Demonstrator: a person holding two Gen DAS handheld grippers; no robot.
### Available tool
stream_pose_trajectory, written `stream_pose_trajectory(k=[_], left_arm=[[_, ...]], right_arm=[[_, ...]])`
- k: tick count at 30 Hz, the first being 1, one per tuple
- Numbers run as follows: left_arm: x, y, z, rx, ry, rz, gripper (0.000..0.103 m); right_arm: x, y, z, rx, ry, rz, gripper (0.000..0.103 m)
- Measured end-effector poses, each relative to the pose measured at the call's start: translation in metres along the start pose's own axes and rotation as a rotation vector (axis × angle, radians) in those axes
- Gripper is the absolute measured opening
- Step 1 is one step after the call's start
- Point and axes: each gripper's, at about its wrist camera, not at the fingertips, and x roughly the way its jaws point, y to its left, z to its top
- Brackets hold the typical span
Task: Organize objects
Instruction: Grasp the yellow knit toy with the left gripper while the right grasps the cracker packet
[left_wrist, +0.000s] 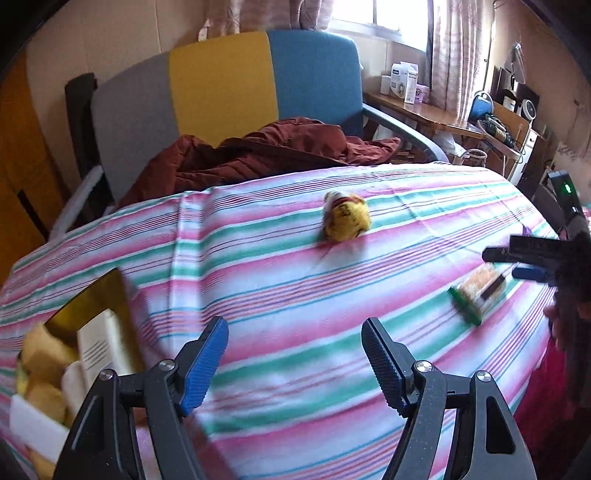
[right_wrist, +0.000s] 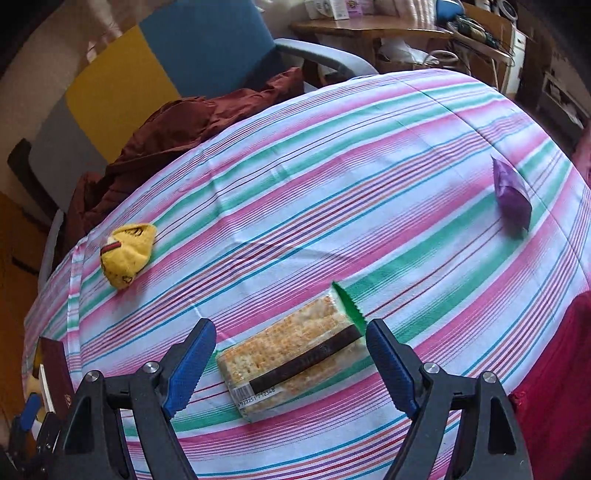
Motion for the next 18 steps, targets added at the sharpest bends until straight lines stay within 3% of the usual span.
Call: stream_pose_trajectory(k=[7,11,18], left_arm=[[0.035,-0.024,0.034,0.024,0.021,-0.038,0.075],[0.061,-0.032,0.056,0.025,0.032,-0.047,0.083],[0.107,-0.038,0.092,-0.003,0.037,-0.036,0.085]], right_arm=[[0.007,-0.018,0.002,0.101,0.051,0.029,0.085],[0.004,-0.016,0.0,0.094,0.054,0.039,0.085],[0.009,-0.022,-0.006,0.102,0.103,0.036,0.085]])
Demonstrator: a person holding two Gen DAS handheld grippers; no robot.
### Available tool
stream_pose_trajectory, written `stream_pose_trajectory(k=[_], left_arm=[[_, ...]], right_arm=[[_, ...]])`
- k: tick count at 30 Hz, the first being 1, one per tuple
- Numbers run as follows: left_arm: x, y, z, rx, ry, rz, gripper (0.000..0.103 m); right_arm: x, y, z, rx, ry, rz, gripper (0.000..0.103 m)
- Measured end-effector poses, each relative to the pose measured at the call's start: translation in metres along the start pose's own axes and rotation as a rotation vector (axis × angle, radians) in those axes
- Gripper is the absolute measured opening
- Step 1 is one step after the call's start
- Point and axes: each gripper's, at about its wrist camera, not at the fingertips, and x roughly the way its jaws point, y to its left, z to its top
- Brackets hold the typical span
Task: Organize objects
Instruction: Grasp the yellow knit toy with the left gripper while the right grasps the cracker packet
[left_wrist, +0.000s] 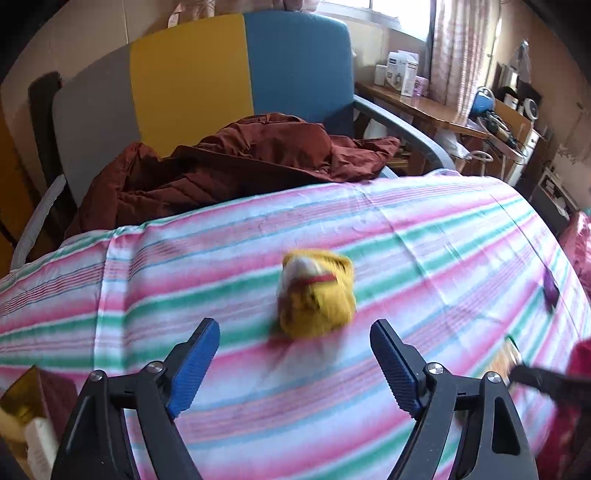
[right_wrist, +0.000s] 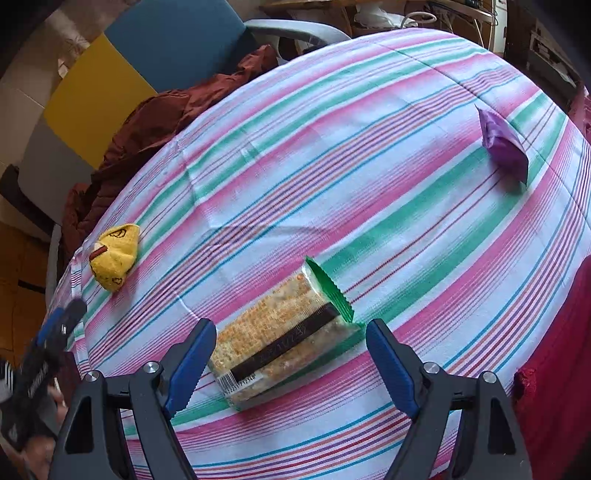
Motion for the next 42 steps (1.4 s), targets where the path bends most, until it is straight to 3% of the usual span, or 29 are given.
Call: stream_pose_trajectory(k=[5,9,11,13,15,17,22,31,34,37,42], left_arm=[[0.033,-0.006,0.021,0.009,0.013,0.006,0.086],[0.063,-0.007,0.028,0.0,0.072,0.039,0.085],[0.074,-0.006,0.025,-0.008,0.106,0.009,0.058],[0.076,-0.006,0.019,-0.022,0.128,-0.063,0.044],[0.068,-0.01,0.012,-0.005,0.107,-0.062,0.039],[0.059,-0.012,0.003,0.002,0.102,-0.08,0.037],[0.03,-0.009,-0.034,-0.015,0.12,-0.109,0.037],[-0.025,-0.006,-0.106,-0.053,0.12,-0.099,0.037],[-0.036,-0.011,-0.126,-0.023,0.097,-0.087,0.037],[-0.038,-0.012,-0.131,-0.01,0.078,-0.076,0.038],[-0.034,-0.012,-0.128,-0.002,0.093,-0.077,0.04]], right_arm=[[0.001,-0.013,-0.002,0.056,0.025,0.022,0.085],[0.01,-0.008,-0.002,0.052,0.061,0.059,0.085],[0.012,0.0,-0.003,0.021,0.056,0.063,0.086],[0.016,0.007,-0.003,-0.007,0.056,0.07,0.087],[0.019,0.016,-0.003,-0.04,0.045,0.081,0.087],[0.022,0.024,-0.002,-0.068,0.039,0.103,0.087],[0.031,0.041,-0.002,-0.155,-0.003,0.033,0.087],[0.049,0.076,-0.016,-0.415,-0.041,-0.206,0.084],[0.042,0.078,-0.018,-0.431,-0.06,-0.171,0.048],[0.038,0.077,-0.019,-0.435,-0.045,-0.118,0.048],[0.041,0.102,-0.032,-0.555,-0.026,-0.023,0.048]])
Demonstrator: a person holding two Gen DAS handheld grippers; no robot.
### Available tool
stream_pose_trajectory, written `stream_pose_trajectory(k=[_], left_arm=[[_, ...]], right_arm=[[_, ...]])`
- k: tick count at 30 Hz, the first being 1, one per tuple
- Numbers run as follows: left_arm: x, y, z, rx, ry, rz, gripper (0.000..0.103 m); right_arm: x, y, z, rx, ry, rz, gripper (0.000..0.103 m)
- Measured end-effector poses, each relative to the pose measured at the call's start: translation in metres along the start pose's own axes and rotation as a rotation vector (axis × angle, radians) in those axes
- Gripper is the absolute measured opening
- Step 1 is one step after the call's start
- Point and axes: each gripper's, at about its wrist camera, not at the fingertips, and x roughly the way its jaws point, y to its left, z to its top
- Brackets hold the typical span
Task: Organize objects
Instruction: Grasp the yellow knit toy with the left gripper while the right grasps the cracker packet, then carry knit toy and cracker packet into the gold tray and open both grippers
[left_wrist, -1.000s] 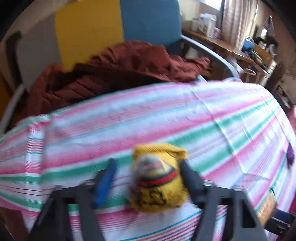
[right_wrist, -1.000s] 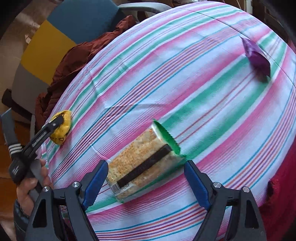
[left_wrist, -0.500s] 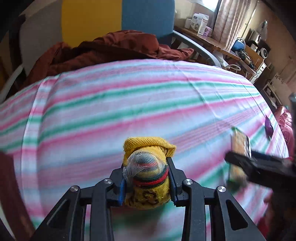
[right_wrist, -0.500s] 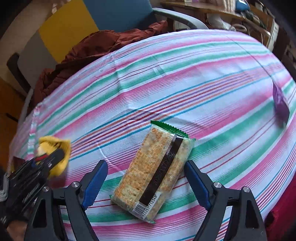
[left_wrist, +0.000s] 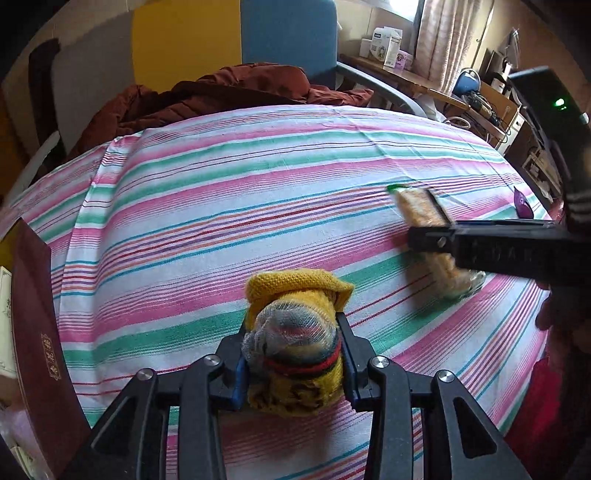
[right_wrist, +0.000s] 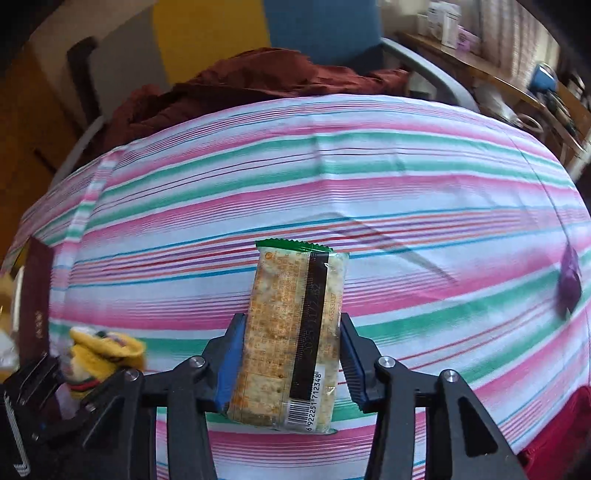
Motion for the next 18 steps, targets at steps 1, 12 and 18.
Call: stream_pose_trajectory(k=[1,12,18], left_arm=[[0.0,0.0,0.0,0.003,-0.001,-0.001,0.04],[-0.051,0.016,-0.026,-0.024,-0.054,0.028,0.036],[-0.101,0.039,-0.035,-0.072,-0.141,0.07,0.036]], right_arm=[[0.002,0.003,-0.001,-0.024,0.007,0.005,0.048],[-0.012,0.006,-0.005,-0.08,-0.026,0.008,0.048],[-0.022,0.014,-0.005,-0.106,-0.051,0.013,0.048]])
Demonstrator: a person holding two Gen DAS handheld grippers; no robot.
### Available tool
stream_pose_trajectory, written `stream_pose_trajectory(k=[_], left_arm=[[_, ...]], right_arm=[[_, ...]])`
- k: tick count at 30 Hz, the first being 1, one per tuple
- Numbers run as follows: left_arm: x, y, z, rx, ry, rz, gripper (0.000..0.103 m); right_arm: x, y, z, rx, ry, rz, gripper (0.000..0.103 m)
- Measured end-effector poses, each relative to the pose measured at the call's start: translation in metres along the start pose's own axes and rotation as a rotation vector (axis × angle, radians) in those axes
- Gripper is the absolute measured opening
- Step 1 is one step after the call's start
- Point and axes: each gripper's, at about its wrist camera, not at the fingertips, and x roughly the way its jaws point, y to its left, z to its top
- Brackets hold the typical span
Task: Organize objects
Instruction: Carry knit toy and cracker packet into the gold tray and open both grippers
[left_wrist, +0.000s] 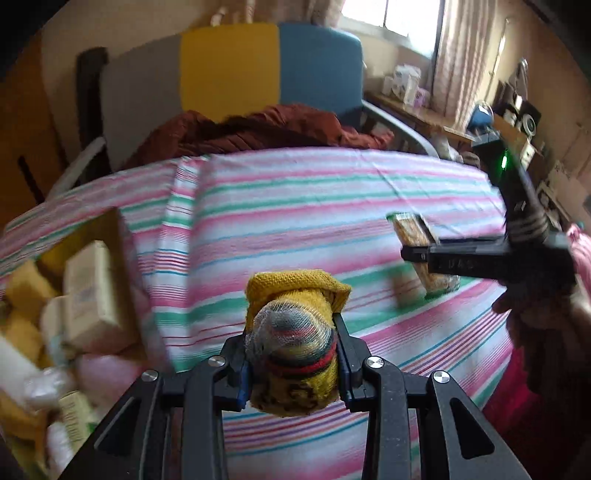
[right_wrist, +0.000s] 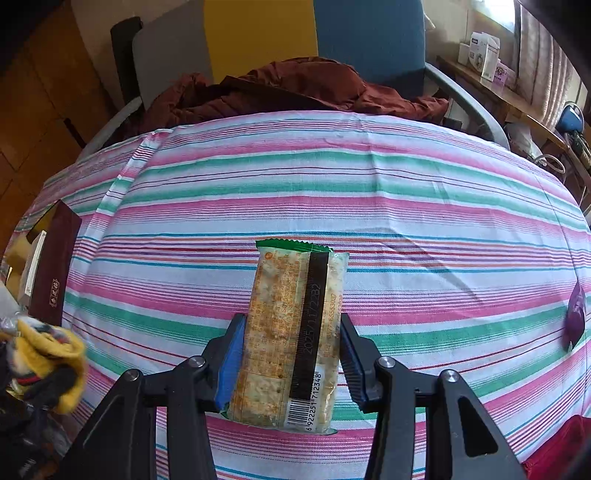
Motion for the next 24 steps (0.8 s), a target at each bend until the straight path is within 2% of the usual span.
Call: stream_pose_trajectory(k=[10,17,24], left_arm=[[-0.064,0.041,-0.013,-0.022,-0.115,0.114,0.036],[-0.081,0.065,-0.027,-0.058,-0.136,0.152,0.036],[-0.087,0.083,-0.04,-0.094,-0.135,0.167,0.036]], right_arm=[[0.004,0.028,-0.005,-0.056,0.018,0.023,0.048],[-0.008,0.055,-0.006,-0.089,0.013,0.059,0.048],[-0.028,0.1,-0.009,-0.127,-0.015,0.144,0.048]])
